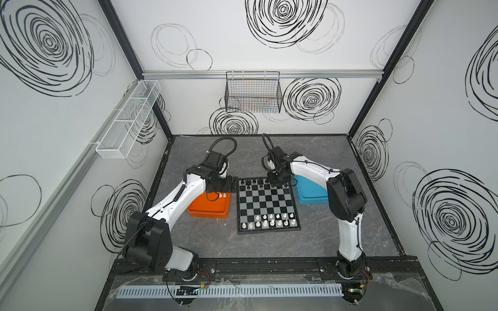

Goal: Set up the chess pieces on the board
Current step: 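Lower the black pawn onto the empty black pawn row square, open right gripper, then raise right gripper back over blue tray while left gripper lowers into orange tray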

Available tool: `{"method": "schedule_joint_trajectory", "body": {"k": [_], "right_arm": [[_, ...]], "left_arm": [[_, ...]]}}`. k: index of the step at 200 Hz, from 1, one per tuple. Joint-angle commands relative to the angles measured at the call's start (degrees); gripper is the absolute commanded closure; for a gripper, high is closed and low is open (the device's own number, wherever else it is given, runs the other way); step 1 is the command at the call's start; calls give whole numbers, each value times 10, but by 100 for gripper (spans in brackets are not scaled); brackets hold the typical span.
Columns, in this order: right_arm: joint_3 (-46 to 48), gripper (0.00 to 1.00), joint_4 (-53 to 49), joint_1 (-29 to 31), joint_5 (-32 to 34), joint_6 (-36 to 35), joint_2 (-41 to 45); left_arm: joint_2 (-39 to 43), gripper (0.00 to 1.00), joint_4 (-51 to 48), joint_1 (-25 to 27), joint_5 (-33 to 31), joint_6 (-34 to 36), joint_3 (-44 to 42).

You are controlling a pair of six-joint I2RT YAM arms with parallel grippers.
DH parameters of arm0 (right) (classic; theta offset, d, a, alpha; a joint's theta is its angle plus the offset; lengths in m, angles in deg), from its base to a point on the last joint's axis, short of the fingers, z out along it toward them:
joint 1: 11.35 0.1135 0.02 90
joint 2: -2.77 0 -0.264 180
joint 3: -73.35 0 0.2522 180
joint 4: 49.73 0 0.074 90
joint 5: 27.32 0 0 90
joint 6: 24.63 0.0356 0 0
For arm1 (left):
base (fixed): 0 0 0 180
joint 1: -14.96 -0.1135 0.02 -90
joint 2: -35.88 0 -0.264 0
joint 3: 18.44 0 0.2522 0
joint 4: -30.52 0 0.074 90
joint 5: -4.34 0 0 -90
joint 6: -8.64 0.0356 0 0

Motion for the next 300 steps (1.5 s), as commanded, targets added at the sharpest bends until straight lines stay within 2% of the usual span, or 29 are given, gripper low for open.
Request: {"method": "schedule_joint_trajectory", "body": {"k": [1, 163, 240, 274, 300], "right_arm": [[0, 80, -15, 4, 6, 1, -7], [-3, 79, -24, 8, 29, 0, -11], [-49, 65, -54, 7, 36, 5, 28], [-76, 57, -67, -6, 42, 1, 48], [-62, 42, -50, -38, 34, -10, 70]], "left_arm": [[8, 4, 14, -7, 7, 5, -7], [6, 4, 16, -8, 9, 4, -5], [17, 4, 6, -30, -9, 4, -3], [14, 4, -11, -46, -45, 9, -5], [3, 4, -27, -58, -80, 11, -16]]}}
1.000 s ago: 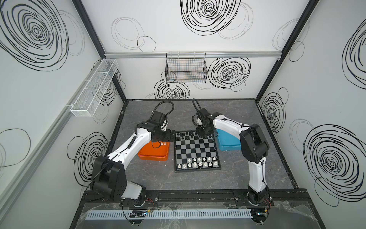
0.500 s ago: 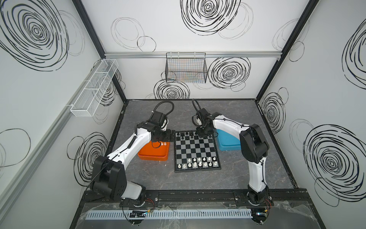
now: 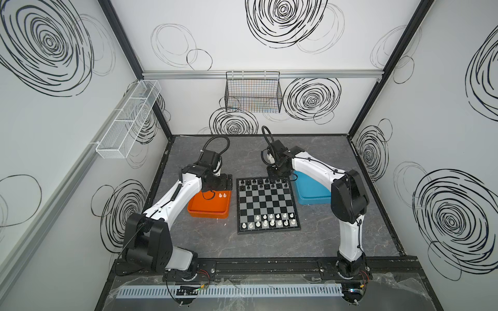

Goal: Set up the chess pieces on the board
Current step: 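Raise right gripper back over blue tray while left gripper lowers into orange tray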

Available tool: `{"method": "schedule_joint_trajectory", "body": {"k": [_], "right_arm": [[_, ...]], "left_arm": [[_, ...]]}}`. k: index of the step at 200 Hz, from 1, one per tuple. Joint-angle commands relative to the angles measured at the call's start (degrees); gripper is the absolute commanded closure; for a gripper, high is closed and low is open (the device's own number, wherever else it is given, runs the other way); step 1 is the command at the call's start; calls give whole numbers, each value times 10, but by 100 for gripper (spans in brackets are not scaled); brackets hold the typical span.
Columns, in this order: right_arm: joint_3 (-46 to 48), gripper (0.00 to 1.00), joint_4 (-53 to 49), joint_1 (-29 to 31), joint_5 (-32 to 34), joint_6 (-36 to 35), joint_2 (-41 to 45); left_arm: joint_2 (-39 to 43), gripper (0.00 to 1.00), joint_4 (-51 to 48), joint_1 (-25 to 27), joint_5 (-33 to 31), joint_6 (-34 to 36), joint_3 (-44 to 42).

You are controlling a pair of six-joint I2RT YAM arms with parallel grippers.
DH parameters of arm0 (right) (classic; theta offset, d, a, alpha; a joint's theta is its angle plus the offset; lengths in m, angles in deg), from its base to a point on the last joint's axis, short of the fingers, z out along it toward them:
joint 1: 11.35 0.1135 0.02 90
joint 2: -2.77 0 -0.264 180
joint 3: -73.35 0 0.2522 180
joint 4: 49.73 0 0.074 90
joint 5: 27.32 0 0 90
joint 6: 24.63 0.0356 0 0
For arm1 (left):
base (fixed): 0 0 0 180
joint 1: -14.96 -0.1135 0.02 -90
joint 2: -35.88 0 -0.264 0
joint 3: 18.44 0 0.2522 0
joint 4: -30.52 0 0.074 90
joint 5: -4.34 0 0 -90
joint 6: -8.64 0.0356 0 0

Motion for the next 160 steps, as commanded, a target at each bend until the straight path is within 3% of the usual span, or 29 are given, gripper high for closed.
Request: {"method": "schedule_joint_trajectory", "body": {"k": [1, 25, 44, 160], "right_arm": [[-2, 41, -8, -33, 7, -10, 41], [15, 25, 2, -68, -2, -18, 58], [30, 21, 6, -90, -2, -23, 68], [72, 13, 25, -133, -16, -31, 80]], "left_arm": [[-1, 4, -21, -15, -44, 10, -14], [-6, 2, -16, -33, -47, 4, -34], [-12, 2, -7, -46, -44, 4, -47], [-108, 36, 63, -56, -43, 4, -42]]}}
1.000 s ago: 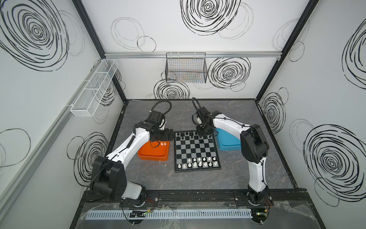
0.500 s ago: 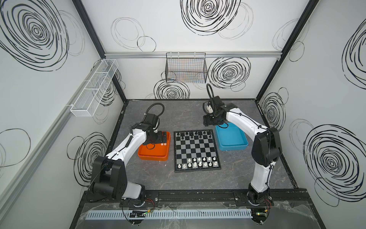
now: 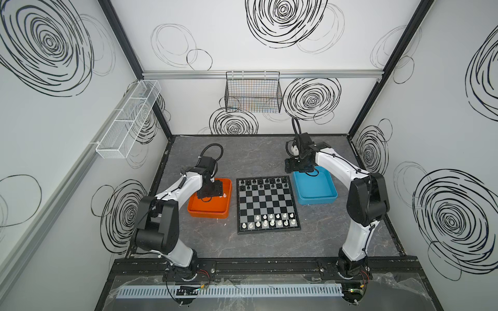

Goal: Set up the chess pieces on the board
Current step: 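Raise right gripper back over blue tray while left gripper lowers into orange tray, then close left gripper on a white pawn in orange tray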

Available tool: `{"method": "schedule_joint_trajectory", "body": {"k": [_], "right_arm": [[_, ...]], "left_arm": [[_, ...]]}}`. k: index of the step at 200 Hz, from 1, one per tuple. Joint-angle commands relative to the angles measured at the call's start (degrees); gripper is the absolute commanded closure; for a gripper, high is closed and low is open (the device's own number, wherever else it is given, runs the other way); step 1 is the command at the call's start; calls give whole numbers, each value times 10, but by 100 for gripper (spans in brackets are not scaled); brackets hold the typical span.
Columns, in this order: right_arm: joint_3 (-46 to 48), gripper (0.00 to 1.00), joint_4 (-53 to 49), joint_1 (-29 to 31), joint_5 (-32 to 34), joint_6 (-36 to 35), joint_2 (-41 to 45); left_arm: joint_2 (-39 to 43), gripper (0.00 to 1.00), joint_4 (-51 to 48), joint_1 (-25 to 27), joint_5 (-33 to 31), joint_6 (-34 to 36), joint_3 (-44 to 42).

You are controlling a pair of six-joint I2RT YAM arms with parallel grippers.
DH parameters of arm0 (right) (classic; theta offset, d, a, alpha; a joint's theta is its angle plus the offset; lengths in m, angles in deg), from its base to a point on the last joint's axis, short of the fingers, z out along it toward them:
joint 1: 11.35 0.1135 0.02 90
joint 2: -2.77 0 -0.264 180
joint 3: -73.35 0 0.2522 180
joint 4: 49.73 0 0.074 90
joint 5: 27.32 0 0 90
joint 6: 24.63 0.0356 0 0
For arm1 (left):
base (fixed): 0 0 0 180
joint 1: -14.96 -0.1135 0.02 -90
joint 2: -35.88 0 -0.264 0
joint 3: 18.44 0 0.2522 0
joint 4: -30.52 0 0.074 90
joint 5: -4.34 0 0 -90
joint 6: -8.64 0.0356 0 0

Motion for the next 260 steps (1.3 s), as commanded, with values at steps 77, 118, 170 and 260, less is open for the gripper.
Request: {"method": "schedule_joint_trajectory", "body": {"k": [77, 118, 170, 260], "right_arm": [[9, 13, 10, -11, -2, -12, 10], [10, 13, 10, -13, -2, -14, 5], [14, 13, 12, -17, -4, -15, -1], [21, 13, 16, -23, -6, -18, -9]], "left_arm": [[-46, 50, 54, 4, 6, 3, 21], [-62, 54, 63, 11, 9, 1, 27], [-76, 58, 66, 18, 9, 1, 28], [-86, 67, 69, 31, 3, 1, 20]]}}
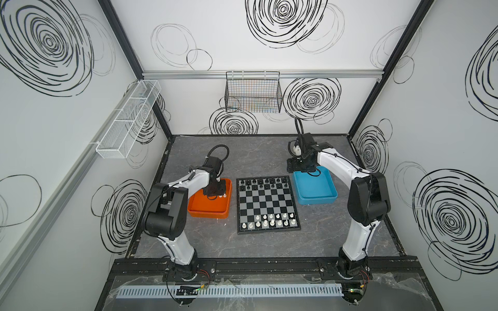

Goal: Set up the chess pieces on the board
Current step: 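Close left gripper on a white pawn in orange tray, then lift the white pawn with left gripper and carry it over the board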

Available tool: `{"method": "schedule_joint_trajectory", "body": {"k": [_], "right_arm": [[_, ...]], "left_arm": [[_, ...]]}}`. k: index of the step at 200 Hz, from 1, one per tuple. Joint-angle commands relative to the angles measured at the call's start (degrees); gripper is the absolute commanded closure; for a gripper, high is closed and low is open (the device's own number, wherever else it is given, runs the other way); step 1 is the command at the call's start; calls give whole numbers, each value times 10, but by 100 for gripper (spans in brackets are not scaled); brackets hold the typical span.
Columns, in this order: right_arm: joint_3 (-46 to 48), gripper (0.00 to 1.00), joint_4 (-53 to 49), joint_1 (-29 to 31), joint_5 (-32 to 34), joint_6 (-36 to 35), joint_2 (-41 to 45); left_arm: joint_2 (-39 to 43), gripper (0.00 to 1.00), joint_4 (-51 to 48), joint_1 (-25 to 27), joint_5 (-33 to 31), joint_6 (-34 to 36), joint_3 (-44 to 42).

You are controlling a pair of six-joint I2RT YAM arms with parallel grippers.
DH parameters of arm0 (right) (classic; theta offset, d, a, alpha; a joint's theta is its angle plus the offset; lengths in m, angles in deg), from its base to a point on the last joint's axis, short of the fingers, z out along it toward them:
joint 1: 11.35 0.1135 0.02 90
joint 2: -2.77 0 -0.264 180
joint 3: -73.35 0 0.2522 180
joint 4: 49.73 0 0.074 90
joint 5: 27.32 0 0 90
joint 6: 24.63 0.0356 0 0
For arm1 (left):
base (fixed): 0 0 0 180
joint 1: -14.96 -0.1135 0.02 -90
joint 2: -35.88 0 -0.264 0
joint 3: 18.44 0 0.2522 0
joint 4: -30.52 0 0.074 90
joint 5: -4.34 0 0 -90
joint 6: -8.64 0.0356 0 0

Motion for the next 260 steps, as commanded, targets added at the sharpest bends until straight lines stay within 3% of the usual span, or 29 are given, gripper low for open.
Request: {"method": "schedule_joint_trajectory", "body": {"k": [1, 158, 260], "right_arm": [[10, 13, 4, -4, -2, -5, -8], [19, 13, 8, -9, -3, -6, -7], [11, 13, 4, -9, -10, -4, -3]], "left_arm": [[-11, 68, 9, 5, -2, 1, 4], [-10, 88, -5, 16, -24, 3, 2], [99, 89, -111, 40, -49, 10, 38]]}}
